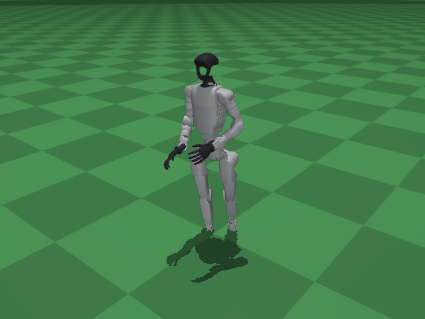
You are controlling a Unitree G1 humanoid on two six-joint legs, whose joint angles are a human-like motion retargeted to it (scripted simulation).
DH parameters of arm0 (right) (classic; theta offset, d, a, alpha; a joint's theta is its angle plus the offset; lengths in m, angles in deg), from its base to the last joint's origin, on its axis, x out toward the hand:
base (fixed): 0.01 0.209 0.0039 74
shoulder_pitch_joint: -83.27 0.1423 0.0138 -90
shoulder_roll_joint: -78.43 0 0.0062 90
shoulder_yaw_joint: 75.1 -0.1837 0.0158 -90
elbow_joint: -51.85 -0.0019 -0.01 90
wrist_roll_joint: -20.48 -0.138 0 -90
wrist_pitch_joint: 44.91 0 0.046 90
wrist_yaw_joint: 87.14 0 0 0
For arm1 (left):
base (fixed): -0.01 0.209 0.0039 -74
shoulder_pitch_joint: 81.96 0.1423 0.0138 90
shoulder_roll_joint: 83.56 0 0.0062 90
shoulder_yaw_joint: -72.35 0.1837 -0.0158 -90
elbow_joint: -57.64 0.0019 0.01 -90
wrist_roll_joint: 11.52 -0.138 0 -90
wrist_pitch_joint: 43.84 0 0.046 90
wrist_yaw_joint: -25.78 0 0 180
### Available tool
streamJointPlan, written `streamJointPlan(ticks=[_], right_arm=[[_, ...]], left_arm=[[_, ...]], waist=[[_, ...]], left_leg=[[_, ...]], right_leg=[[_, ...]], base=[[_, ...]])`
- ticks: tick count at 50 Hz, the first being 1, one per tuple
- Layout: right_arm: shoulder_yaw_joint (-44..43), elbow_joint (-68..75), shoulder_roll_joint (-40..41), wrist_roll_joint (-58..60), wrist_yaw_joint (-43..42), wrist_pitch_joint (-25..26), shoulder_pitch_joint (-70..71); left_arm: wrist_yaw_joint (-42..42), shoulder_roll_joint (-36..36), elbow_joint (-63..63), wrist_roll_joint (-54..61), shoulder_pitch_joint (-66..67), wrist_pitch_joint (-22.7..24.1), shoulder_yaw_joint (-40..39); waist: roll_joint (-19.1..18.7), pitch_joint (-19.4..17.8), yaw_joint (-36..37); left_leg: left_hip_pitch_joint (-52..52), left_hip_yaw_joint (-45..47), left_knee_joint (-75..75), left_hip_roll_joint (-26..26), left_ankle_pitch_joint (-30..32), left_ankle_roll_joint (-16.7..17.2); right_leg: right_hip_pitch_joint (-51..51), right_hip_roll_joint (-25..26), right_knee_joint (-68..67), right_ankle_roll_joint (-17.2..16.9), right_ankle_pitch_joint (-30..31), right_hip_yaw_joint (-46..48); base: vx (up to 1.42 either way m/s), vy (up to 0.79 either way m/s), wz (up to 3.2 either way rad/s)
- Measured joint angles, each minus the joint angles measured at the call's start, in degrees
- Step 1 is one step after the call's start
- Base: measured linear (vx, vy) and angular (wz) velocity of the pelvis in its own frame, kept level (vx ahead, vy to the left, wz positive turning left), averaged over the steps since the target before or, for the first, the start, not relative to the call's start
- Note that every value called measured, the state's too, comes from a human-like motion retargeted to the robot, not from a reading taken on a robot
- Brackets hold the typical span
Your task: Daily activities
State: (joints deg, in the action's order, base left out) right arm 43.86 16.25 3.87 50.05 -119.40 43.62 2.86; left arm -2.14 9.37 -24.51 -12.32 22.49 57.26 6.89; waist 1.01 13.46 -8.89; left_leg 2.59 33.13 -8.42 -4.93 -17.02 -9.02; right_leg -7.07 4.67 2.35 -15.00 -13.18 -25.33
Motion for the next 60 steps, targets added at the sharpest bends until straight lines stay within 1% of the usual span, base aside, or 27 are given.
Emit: streamJointPlan(ticks=[25, 45, 60], right_arm=[[-0.8, -0.5, 3.1, 1.1, 0.2, 0.0, 0.0], [0.7, 0.5, 5.1, 1.2, 0.6, 0.9, 0.7], [1.5, 0.1, 5.8, 0.7, 2.5, 0.8, 0.3]], left_arm=[[0.4, 2.9, 0.1, -4.6, 2.3, -0.7, -0.7], [-0.1, 6.2, 2.1, -9.9, 1.7, -2.6, 1.1], [0.3, 7.8, 4.4, -14.6, 0.2, -4.5, 2.6]], waist=[[-0.1, 0.7, -0.6], [-0.2, 0.4, -0.3], [0.5, -0.1, 0.1]], left_leg=[[1.5, 3.8, 2.8, -0.8, 4.7, -1.1], [3.1, 5.2, 4.7, -1.2, 8.6, -1.9], [4.0, 5.7, 4.3, -1.1, 10.2, -2.3]], right_leg=[[-0.8, 3.2, 0.2, 0.0, 3.9, -3.9], [-0.2, 5.4, 0.3, 0.0, 6.9, -4.9], [0.8, 6.2, 0.4, 0.0, 8.2, -5.2]], base=[[-0.01, -0.04, -0.36], [-0.01, -0.04, -0.26], [0.0, -0.01, -0.06]])
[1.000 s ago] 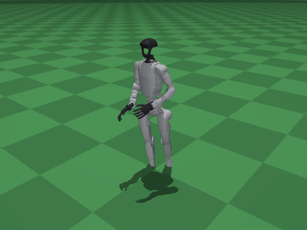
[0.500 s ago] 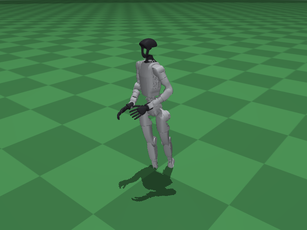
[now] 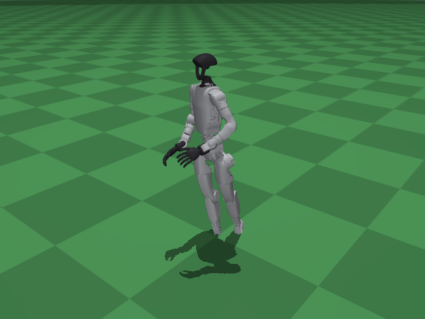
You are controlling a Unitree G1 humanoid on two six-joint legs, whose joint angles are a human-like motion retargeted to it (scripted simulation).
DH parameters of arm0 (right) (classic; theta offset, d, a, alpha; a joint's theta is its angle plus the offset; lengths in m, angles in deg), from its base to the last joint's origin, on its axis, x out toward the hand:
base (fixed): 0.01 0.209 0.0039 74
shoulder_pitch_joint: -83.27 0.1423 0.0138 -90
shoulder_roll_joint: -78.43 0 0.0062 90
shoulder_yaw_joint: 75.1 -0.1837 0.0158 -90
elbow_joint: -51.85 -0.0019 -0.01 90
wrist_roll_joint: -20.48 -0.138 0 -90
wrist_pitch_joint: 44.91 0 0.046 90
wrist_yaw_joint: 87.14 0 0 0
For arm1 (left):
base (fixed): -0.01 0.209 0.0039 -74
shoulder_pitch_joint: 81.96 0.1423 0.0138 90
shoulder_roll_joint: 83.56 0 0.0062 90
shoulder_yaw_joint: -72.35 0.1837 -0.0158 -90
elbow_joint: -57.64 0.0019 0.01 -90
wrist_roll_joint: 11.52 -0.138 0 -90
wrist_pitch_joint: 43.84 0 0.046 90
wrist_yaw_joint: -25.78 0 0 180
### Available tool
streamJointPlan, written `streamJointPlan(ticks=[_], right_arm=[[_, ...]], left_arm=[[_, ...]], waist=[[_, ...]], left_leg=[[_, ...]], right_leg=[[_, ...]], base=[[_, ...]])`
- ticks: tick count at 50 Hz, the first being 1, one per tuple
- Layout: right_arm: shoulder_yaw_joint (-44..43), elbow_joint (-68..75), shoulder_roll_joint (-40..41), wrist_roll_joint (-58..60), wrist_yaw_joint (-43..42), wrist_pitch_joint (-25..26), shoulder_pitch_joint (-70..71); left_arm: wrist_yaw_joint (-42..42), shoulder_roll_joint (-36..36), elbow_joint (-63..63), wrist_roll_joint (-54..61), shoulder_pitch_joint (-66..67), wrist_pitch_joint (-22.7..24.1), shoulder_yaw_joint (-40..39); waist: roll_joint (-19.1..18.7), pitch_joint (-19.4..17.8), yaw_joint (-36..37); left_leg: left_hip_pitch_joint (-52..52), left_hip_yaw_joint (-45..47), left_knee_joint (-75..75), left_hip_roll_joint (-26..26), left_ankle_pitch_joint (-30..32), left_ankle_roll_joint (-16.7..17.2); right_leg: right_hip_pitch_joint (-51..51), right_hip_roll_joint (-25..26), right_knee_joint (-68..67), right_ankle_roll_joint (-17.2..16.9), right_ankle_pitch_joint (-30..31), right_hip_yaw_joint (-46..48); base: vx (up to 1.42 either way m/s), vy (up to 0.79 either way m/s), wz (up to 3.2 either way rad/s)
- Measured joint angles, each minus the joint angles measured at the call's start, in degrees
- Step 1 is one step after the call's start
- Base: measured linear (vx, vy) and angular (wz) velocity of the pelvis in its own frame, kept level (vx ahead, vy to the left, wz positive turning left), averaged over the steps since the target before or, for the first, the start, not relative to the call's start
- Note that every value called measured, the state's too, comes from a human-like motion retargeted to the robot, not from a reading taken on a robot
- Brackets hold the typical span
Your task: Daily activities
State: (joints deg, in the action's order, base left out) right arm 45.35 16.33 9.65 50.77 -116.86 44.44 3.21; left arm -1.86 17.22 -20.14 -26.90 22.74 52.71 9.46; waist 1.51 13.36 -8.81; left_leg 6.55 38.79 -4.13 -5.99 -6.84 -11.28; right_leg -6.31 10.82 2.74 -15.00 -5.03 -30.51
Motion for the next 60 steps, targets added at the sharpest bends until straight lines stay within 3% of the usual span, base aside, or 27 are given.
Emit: streamJointPlan(ticks=[20, 60], right_arm=[[-0.6, 0.9, 0.0, -3.3, 1.4, -0.6, -0.8], [-2.1, 1.2, -2.2, -14.3, 4.7, -3.1, -2.3]], left_arm=[[0.9, -3.1, 8.0, -0.4, -2.4, -1.5, 2.0], [4.7, -10.1, 19.5, 12.5, -5.0, -0.5, 2.7]], waist=[[-0.2, -0.3, -0.1], [-0.8, -0.8, 0.2]], left_leg=[[0.1, 0.0, -1.7, 0.6, 0.6, -0.2], [0.4, -1.2, -2.2, 0.7, 0.0, -0.3]], right_leg=[[0.8, 0.4, 0.0, 0.0, 0.4, -0.6], [1.5, -0.2, 0.0, 0.0, -1.1, -1.5]], base=[[0.0, 0.0, 0.0], [0.0, 0.0, 0.0]])
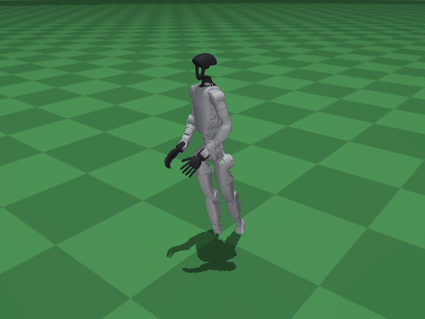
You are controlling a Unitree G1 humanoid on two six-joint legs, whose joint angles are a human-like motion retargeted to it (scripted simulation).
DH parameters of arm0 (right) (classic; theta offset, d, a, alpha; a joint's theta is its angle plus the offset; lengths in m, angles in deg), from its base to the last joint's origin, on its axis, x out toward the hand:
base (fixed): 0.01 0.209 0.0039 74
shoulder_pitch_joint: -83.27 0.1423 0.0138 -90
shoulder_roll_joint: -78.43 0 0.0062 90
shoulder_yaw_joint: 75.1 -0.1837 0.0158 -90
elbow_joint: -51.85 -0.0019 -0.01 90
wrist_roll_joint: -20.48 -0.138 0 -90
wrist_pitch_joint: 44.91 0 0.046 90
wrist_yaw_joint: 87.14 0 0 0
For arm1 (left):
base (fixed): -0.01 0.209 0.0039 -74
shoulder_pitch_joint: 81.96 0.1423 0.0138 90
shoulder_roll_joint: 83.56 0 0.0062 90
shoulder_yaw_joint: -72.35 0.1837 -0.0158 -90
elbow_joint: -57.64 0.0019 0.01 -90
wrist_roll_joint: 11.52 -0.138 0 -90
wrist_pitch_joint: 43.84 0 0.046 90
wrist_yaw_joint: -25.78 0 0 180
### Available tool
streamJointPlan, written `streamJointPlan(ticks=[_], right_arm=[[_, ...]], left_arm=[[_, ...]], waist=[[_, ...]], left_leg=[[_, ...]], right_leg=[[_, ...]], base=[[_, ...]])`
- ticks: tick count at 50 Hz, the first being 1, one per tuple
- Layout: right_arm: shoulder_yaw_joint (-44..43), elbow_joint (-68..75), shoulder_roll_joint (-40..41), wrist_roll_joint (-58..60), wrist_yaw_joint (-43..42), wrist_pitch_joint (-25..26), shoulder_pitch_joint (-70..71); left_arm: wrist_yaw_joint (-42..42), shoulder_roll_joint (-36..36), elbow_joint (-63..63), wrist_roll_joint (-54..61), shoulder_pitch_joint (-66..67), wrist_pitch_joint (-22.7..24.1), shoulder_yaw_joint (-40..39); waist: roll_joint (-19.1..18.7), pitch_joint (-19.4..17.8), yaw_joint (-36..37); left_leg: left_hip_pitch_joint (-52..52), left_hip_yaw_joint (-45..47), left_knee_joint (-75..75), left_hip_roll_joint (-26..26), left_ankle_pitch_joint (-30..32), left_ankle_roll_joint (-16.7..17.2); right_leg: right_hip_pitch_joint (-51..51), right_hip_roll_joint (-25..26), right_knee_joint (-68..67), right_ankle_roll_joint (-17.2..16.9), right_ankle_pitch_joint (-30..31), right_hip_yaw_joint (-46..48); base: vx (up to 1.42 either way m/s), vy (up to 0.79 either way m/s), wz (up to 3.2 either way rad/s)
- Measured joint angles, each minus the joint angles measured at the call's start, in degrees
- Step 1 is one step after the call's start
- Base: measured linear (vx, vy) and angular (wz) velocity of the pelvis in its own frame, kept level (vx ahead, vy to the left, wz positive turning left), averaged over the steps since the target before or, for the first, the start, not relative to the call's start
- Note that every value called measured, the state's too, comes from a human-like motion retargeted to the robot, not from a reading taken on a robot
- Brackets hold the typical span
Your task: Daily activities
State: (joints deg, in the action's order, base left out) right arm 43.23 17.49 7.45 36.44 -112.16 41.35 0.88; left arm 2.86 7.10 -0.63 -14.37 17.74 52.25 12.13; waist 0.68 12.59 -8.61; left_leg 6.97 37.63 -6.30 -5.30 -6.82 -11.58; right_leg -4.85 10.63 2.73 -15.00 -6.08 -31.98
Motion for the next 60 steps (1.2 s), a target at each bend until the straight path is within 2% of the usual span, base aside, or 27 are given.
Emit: streamJointPlan(ticks=[18, 35, 60], right_arm=[[-1.5, 0.0, -0.3, -3.3, 0.1, -0.7, -0.3], [-2.0, 0.1, -0.7, -5.5, 3.8, -1.9, 0.0], [-3.3, -2.4, -2.7, -11.3, 8.8, -2.4, -1.1]], left_arm=[[2.5, -0.6, 1.3, 5.0, -0.8, 1.0, 0.0], [7.1, -0.9, 2.0, 8.2, -2.6, 1.5, -1.4], [13.9, 1.0, -3.0, 16.9, -1.8, 2.6, -2.9]], waist=[[-0.4, -0.7, -0.4], [0.3, -1.7, 0.1], [0.2, -3.7, 1.1]], left_leg=[[0.0, -1.3, -0.3, 0.3, -0.9, 0.3], [0.0, -2.4, -0.4, 0.7, -2.5, 0.4], [0.9, -4.1, 2.2, 0.8, -3.2, 1.1]], right_leg=[[0.3, -0.5, 0.0, 0.0, -0.8, 0.0], [0.7, -0.8, -0.1, 0.0, -1.3, 0.3], [1.0, -1.0, -0.2, 0.0, -1.8, 1.1]], base=[[0.0, 0.0, 0.0], [0.0, 0.0, 0.0], [0.0, 0.0, 0.0]])
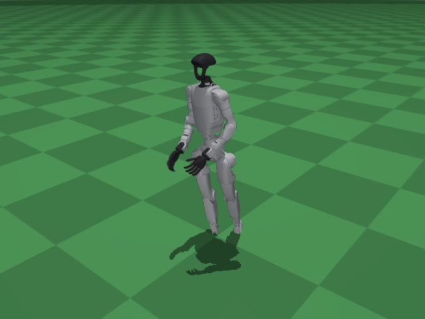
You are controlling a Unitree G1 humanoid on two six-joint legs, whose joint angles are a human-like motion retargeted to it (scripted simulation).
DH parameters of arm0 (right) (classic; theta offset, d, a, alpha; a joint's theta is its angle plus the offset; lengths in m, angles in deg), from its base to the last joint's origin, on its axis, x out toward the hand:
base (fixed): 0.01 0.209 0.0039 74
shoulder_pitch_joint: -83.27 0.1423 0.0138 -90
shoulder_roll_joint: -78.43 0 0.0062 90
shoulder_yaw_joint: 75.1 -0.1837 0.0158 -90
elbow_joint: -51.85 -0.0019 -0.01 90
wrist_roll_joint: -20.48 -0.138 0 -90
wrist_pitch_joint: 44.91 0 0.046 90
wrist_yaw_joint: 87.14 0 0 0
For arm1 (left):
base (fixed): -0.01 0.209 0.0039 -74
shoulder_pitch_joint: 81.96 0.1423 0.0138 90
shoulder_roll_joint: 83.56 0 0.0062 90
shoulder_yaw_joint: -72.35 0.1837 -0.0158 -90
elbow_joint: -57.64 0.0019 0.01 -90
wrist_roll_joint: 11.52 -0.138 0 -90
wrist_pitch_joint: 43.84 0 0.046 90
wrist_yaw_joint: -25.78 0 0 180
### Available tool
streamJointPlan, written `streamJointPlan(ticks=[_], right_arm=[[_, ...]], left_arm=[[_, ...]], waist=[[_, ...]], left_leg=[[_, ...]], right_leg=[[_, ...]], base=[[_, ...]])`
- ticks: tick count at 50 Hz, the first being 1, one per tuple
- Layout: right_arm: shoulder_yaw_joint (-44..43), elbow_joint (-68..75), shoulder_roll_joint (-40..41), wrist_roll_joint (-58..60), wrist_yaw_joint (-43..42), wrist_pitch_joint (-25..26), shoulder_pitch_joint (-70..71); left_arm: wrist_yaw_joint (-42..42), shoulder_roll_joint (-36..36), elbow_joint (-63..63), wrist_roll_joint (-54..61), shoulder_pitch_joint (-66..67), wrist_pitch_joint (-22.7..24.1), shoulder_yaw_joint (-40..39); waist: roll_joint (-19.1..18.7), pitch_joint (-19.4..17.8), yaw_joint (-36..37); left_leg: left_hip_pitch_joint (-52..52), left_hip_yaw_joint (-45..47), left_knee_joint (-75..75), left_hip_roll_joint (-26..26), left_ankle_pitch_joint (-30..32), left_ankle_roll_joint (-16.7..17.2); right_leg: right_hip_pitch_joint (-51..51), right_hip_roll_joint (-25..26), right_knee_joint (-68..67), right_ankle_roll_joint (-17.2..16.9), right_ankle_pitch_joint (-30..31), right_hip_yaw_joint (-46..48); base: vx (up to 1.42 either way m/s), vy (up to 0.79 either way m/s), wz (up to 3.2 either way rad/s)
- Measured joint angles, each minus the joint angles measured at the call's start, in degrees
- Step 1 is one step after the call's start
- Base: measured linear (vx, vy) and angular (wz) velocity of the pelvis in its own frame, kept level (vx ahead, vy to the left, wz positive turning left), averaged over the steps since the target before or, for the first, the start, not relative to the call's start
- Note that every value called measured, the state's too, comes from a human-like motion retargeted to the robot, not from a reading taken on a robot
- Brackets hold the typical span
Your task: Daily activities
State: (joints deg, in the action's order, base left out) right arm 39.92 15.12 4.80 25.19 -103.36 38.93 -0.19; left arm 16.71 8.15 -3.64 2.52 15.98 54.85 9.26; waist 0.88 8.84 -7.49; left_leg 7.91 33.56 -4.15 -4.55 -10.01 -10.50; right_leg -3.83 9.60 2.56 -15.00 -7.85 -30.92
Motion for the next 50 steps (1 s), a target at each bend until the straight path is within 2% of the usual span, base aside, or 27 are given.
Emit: streamJointPlan(ticks=[25, 50], right_arm=[[-4.6, -4.0, -3.4, -4.2, -1.8, -0.6, -3.7], [-7.0, 1.4, -4.7, -0.7, -2.8, 0.2, -2.4]], left_arm=[[2.3, 5.3, -11.1, 12.1, 8.7, 1.8, -2.4], [0.2, 7.5, -15.0, 6.6, 10.6, 3.2, -3.6]], waist=[[-0.9, -1.2, 0.5], [-1.3, -0.9, 0.7]], left_leg=[[0.5, -1.1, 1.1, 0.3, -0.4, 1.1], [1.5, -1.5, 3.6, 0.0, 0.0, 1.9]], right_leg=[[0.2, -0.4, -0.1, 0.0, -0.7, 0.3], [0.3, -0.4, -0.1, 0.0, -1.1, 0.1]], base=[[0.0, 0.0, 0.0], [0.0, 0.0, 0.0]])
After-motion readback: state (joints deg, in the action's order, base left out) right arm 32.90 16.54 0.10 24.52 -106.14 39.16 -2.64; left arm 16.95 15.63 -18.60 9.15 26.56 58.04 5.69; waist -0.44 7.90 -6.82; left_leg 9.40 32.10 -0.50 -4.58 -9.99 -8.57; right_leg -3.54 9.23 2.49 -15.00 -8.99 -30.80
